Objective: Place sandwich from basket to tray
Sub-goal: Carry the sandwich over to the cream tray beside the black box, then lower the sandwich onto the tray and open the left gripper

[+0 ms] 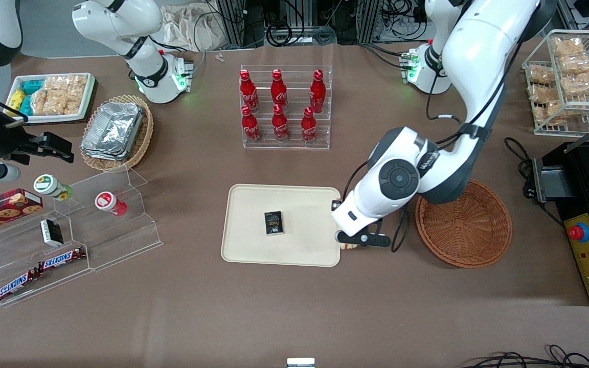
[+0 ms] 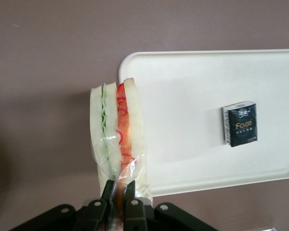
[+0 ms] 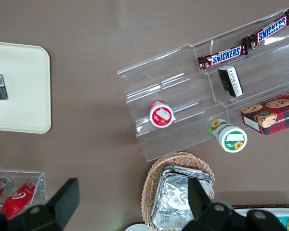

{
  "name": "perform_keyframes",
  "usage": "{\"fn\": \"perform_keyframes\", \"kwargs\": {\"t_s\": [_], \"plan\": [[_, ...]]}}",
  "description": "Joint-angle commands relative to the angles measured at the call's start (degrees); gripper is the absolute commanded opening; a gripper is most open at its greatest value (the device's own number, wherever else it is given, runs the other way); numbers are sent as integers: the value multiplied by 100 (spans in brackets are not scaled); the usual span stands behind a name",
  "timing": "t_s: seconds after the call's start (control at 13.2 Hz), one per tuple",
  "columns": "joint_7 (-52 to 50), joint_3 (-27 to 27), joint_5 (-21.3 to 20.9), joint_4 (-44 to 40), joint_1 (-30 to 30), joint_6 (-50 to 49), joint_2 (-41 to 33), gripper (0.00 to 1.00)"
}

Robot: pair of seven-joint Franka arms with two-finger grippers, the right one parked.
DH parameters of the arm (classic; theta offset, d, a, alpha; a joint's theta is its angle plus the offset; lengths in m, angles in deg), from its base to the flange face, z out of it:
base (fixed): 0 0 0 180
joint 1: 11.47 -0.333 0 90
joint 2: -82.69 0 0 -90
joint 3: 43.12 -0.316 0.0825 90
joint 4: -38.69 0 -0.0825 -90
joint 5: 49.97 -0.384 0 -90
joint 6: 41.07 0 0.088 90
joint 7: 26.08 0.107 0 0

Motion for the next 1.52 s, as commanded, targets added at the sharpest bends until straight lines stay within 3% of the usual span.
{"fn": "perform_keyframes", "kwargs": {"t_s": [0.0,0.3,0.53,0.61,0.76,0.98,1.06,1.14,1.44], "plan": [[-107,-3,-138,-105,222,418,276,1],[-116,-21,-156,-43,380,727,514,2],[-116,-38,-156,36,372,762,585,9],[-107,-38,-156,36,363,763,593,15],[-107,-38,-156,36,363,763,672,41],[-142,-38,-147,45,363,763,716,66],[-177,-38,-156,36,363,763,708,89],[-255,-38,-156,36,363,763,699,99],[-589,-38,-130,19,153,457,375,99]]}}
